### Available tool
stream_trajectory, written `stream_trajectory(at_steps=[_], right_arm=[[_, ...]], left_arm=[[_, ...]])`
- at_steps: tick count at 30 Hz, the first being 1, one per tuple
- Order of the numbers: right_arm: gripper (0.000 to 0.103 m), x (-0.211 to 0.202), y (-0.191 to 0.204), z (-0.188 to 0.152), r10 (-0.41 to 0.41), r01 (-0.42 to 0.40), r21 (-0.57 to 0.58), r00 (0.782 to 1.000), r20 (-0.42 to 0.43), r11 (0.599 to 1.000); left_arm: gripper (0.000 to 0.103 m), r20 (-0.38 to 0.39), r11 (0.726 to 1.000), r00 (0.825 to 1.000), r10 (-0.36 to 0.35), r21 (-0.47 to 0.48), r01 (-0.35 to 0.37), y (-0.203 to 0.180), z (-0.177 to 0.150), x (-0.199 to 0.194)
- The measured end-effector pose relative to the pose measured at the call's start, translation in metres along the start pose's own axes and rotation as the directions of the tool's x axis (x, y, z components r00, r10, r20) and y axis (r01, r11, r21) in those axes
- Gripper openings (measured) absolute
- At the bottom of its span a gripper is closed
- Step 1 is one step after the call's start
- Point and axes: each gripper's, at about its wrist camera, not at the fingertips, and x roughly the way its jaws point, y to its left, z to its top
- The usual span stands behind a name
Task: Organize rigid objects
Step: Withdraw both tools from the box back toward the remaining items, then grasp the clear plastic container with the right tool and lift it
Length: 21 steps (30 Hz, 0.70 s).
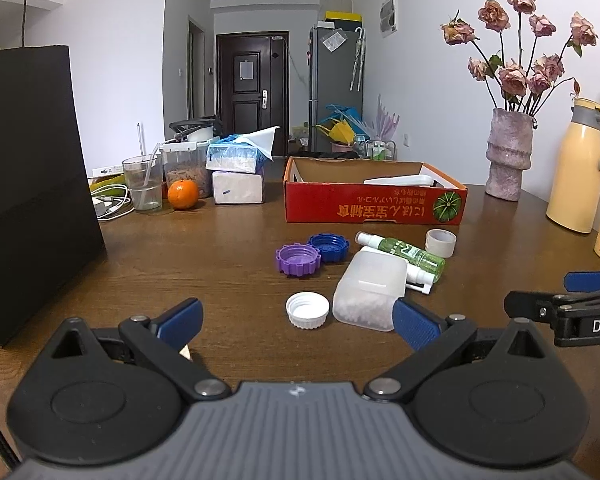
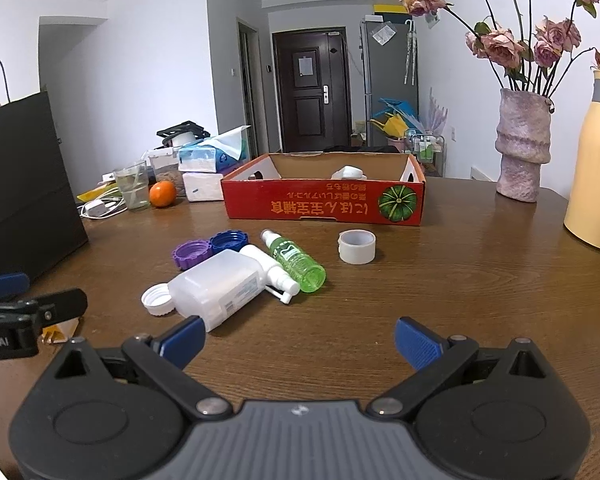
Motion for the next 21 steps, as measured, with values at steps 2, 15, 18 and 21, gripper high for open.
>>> stream_trajectory(at_steps=[2,15,18,21], right_arm=[[0.101,0.001,0.001,0.0,0.002,-0.002,-0.003,1.0,-0.001,1.0],[0.101,0.027,0.022,-0.002,0.11,-0.103,-0.122,0.993,0.05,0.987],[0.101,0.044,0.03,0.002,0.122,-0.115,-0.179,0.992,0.029,0.977],[0.1,0.063,0.037,0.006,0.134,-0.126,-0.252,0.991,0.014,0.96]], left_arm=[[0.103,-0.001,1.0,1.0,0.0,0.0,0.0,0.001,0.0,0.001],[0.103,-0.029,1.0,1.0,-0.008,-0.001,0.008,0.009,0.0,0.023],[0.103,-0.04,1.0,0.999,-0.005,0.001,0.005,0.012,0.0,0.03],[0.103,-0.052,1.0,0.999,-0.006,0.005,0.006,0.014,0.002,0.038]])
